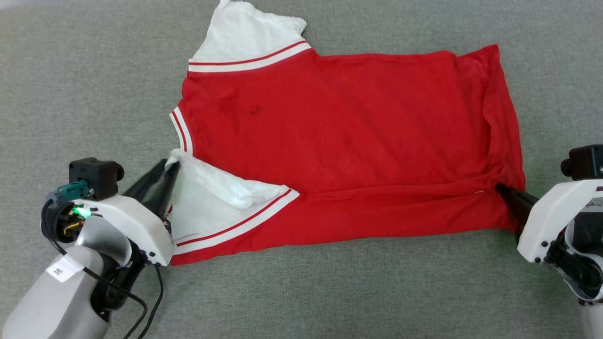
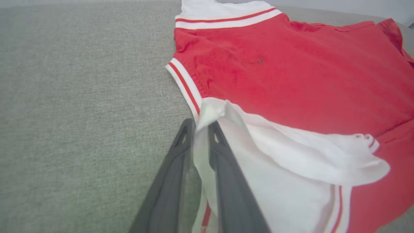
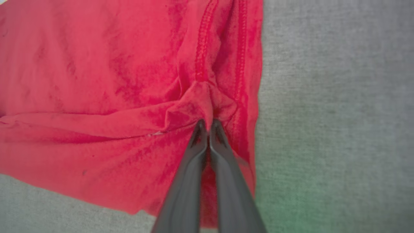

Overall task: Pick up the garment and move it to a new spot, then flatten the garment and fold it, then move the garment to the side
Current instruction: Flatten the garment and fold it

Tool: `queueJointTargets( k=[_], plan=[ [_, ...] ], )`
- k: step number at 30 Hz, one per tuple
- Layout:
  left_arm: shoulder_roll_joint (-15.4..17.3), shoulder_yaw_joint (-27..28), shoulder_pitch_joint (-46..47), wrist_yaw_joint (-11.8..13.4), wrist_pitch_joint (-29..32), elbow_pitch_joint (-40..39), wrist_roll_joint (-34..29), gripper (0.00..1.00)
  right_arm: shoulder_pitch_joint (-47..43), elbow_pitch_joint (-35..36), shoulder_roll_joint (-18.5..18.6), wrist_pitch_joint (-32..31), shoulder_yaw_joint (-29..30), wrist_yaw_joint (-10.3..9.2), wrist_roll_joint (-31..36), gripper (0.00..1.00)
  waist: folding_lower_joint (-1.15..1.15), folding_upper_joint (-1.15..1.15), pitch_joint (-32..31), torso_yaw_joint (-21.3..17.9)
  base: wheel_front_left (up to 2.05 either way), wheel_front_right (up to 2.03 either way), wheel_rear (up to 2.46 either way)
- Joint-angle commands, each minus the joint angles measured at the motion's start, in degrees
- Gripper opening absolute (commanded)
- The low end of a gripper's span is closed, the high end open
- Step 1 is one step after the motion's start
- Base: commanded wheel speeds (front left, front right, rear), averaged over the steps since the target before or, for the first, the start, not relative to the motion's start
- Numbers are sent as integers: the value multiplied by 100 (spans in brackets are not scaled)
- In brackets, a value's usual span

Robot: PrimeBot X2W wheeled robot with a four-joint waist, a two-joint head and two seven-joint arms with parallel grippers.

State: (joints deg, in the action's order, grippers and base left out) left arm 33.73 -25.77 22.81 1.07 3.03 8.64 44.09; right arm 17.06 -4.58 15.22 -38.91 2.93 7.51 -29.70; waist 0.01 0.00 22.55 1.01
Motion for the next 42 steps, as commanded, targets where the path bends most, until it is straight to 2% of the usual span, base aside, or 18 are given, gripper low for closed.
queueJointTargets(
  k=[1,4,8,10,13,15,17,22,24,27,31,36,42],
  plan=[
    [-73,-19,83,17,-148,171,-61,100,34,-74,-46,58,18,-4,124,100,-1,0,-82,0,0,0,0],
    [-204,23,39,13,-345,360,-5,100,-49,-34,29,99,-43,-4,265,100,-1,0,-240,-2,0,0,0],
    [-243,94,-119,172,-611,471,-93,100,-204,119,125,138,-97,-3,430,100,-1,0,-521,3,0,0,0],
    [-148,-19,-216,314,-672,415,-319,100,-328,216,120,81,-60,-3,521,100,-1,0,-674,9,0,0,0],
    [-191,-53,-435,589,-726,208,-440,100,-531,459,132,-12,-53,-3,779,100,-1,0,-879,15,0,0,0],
    [-157,-67,-637,788,-653,31,-477,100,-720,611,14,-139,42,-3,941,100,-1,0,-998,21,0,0,0],
    [-110,-88,-871,952,-463,-206,-413,100,-854,798,-236,-278,289,-3,1017,100,-1,0,-1083,28,0,0,0],
    [175,-242,-1367,1109,255,-989,-220,100,-1209,1367,-762,-721,673,-3,1303,100,-1,0,-1133,31,0,0,0],
    [246,-270,-1451,1161,415,-1150,-204,100,-1268,1484,-825,-808,694,-3,1358,100,-1,0,-1124,22,0,0,0],
    [493,-331,-1623,1390,888,-1496,-233,100,-1419,1764,-976,-963,742,-3,1466,100,-1,0,-1069,-12,0,0,0],
    [642,-327,-1740,1641,1234,-1715,-210,100,-1494,2014,-1102,-1026,750,-3,1496,100,-1,0,-926,-88,0,0,0],
    [605,-267,-1712,1749,1396,-1646,-70,100,-1461,2161,-1164,-995,775,-3,1511,100,-1,0,-729,-169,0,0,0],
    [509,-355,-1564,1618,1509,-1334,38,100,-1363,2199,-1198,-880,733,-3,1513,100,-1,0,-503,-252,0,0,0]
  ],
)
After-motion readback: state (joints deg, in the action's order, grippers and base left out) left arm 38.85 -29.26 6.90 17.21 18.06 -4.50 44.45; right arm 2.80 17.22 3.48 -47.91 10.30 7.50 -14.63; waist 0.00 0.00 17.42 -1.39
